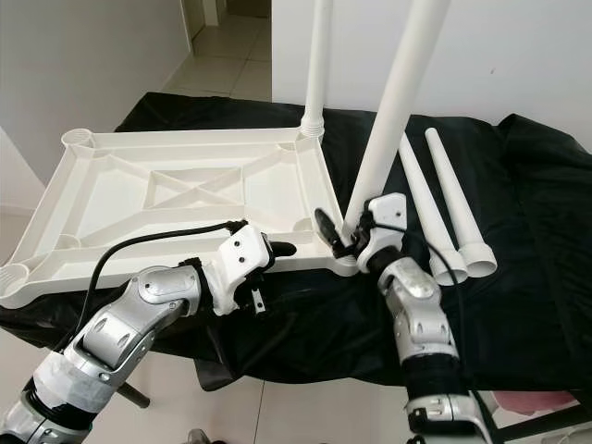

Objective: Building children table

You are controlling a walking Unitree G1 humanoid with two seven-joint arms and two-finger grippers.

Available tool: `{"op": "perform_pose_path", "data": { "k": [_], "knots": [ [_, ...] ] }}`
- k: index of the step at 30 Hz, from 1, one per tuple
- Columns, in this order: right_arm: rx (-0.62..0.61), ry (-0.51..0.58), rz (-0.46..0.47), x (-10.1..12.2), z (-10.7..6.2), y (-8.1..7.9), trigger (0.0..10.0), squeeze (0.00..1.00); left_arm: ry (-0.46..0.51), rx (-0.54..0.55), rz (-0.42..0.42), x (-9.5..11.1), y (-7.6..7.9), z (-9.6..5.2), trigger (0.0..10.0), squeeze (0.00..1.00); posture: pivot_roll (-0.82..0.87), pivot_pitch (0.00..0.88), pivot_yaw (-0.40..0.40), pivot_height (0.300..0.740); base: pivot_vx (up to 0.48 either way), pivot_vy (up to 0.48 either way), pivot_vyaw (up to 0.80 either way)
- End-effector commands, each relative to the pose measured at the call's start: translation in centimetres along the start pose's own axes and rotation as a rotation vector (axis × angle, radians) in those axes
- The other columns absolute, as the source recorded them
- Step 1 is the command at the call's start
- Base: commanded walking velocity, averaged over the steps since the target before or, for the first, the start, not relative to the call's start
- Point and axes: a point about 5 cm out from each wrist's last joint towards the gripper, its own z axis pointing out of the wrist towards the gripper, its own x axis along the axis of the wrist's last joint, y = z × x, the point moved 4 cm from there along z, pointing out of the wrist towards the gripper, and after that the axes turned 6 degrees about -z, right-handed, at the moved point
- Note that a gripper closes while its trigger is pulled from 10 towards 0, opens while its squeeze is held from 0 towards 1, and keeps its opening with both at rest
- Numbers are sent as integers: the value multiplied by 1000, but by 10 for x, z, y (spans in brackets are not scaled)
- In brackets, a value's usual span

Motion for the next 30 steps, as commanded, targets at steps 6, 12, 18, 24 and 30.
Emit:
{"op": "perform_pose_path", "data": {
  "k": [6, 12, 18, 24, 30],
  "knots": [
    [16, -19, 29, -10, -5, 3, 0, 0, 1, -17, 15, 2, 0, -1, 10000, 0, -48, 52, 5, 740, 0, 0, 0],
    [18, -27, 37, -16, -10, 7, 0, 0, 1, -21, 14, 2, 0, -1, 10000, 0, -53, 50, 10, 740, 0, 0, 0],
    [-5, -37, 51, -21, -12, 8, 10000, 0, -2, -28, 18, 2, 0, 0, 10000, 0, -54, 45, 12, 740, 0, 0, 0],
    [-53, -71, 30, -27, -12, 10, 10000, 0, -4, -33, 17, 1, 1, 0, 10000, 0, -55, 42, 12, 740, 0, 0, 0],
    [-124, -116, 32, -37, -14, 10, 10000, 0, -5, -37, 17, 1, 3, 1, 10000, 0, -55, 35, 3, 740, 0, 0, 0]
  ]
}}
